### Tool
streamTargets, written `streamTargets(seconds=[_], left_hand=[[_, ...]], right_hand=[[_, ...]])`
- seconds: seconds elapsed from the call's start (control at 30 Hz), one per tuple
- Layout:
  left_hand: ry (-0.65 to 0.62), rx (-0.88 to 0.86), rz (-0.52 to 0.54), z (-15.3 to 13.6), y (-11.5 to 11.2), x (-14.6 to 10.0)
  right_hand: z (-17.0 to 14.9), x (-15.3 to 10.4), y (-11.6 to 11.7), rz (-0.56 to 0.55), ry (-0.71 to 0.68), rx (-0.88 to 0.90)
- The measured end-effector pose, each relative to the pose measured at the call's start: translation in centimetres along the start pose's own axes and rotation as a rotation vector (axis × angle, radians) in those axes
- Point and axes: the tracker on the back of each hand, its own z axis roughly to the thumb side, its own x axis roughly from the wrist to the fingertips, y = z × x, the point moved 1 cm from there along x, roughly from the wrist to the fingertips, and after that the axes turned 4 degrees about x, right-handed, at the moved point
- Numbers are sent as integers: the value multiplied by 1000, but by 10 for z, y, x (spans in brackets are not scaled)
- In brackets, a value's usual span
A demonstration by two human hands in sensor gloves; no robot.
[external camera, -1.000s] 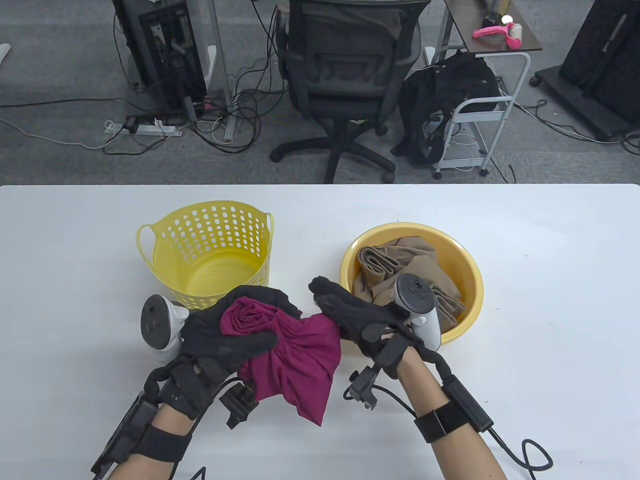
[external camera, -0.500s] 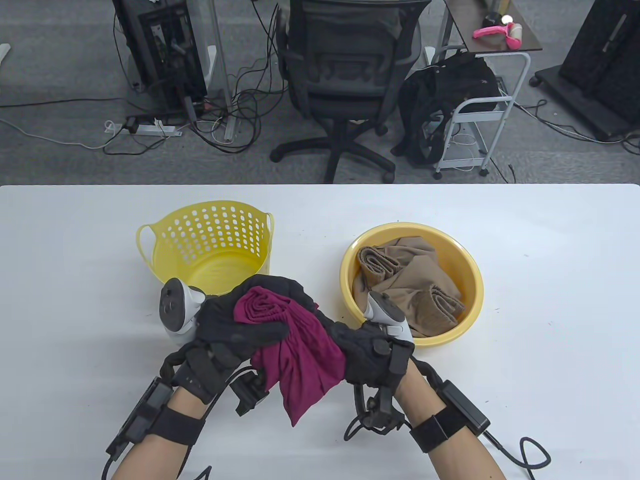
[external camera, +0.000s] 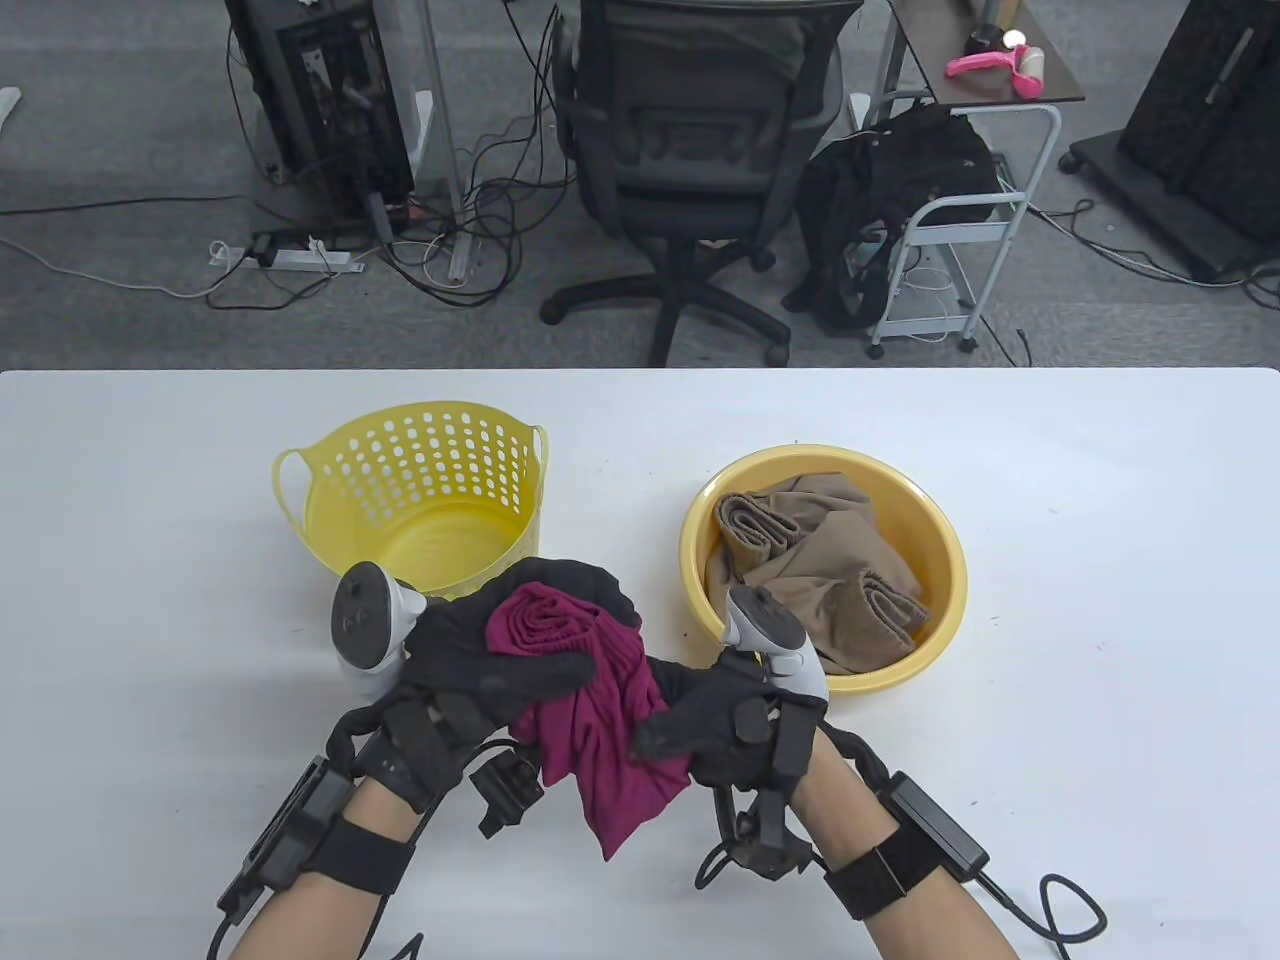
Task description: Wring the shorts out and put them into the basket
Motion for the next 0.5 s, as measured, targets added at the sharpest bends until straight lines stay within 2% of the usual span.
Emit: streamTargets(seconds=[0.5], left_hand=[[61, 109, 26, -1, 1, -6]], right_hand=[[12, -6, 0, -192, -1, -230]])
